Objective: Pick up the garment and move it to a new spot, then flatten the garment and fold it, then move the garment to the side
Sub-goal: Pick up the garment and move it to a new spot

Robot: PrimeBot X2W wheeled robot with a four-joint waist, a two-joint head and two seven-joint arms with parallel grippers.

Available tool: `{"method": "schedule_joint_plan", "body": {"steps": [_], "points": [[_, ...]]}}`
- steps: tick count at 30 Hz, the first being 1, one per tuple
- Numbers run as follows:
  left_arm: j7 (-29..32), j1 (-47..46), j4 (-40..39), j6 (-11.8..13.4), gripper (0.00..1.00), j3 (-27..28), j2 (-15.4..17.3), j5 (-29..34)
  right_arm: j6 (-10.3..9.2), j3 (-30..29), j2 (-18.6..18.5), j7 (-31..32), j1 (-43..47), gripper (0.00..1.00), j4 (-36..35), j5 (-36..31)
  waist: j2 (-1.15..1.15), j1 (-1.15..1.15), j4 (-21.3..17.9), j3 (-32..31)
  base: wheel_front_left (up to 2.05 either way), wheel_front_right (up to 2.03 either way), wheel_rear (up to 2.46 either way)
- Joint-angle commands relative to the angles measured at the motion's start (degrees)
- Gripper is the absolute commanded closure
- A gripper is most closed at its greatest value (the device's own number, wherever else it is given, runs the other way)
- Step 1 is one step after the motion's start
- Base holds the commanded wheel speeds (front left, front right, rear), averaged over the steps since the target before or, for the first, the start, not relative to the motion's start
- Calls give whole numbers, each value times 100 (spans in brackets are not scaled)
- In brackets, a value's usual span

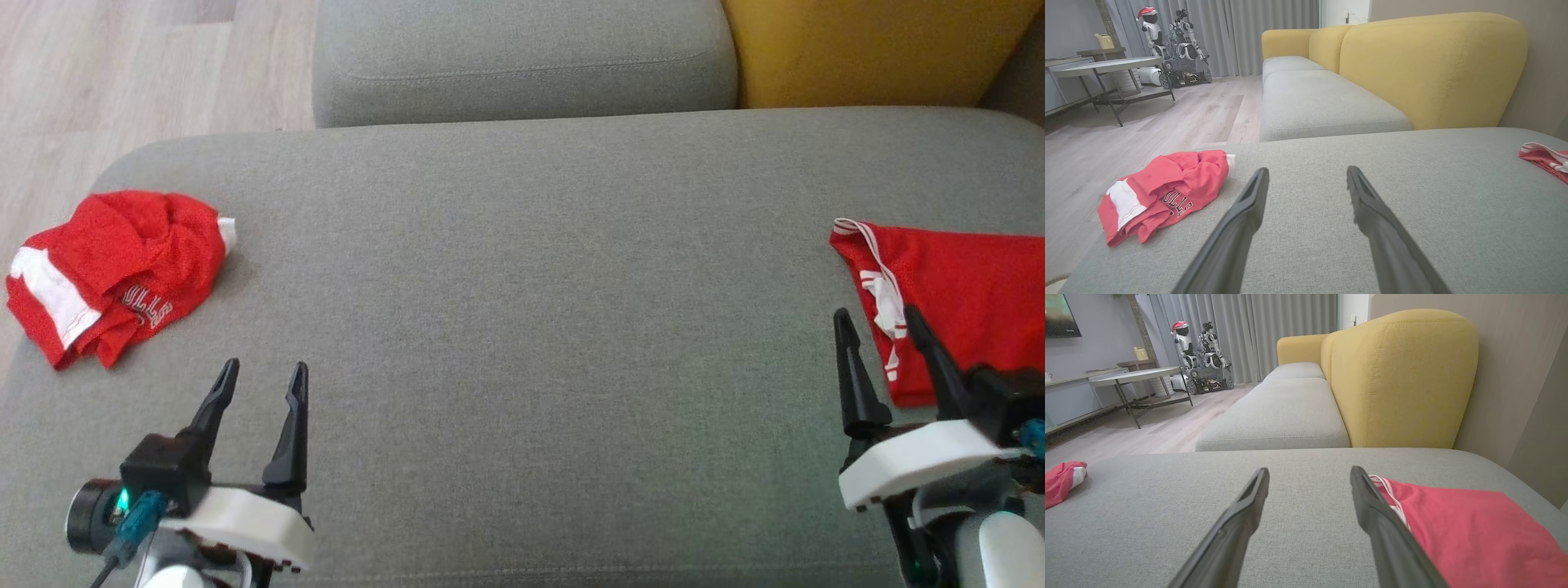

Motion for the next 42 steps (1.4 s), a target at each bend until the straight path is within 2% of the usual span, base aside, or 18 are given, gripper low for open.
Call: {"method": "schedule_joint_plan", "body": {"steps": [1,7,18,24,32,42], "points": [[7,-292,-188,42,0,251,169,28,-4,103,-22,-4,-185,0,-237,-40,0,0,24,1,0,0,0],[-18,-355,-203,72,0,315,182,17,-4,54,-19,8,-138,0,-331,-60,0,0,336,3,0,0,0],[-62,-315,-229,156,0,486,273,-23,-4,324,-9,47,-123,0,-438,-63,0,0,1417,-75,0,0,0],[-63,-262,-243,183,0,525,318,-51,-4,451,-2,19,-132,0,-384,-32,0,0,1849,-104,0,0,0],[-72,-236,-263,194,0,551,343,-83,-4,490,5,-3,-161,0,-311,-8,0,0,2047,-118,0,0,0],[-86,-246,-290,223,0,552,333,-93,-4,498,8,15,-173,0,-286,-2,0,0,2054,-94,0,0,0]]}}
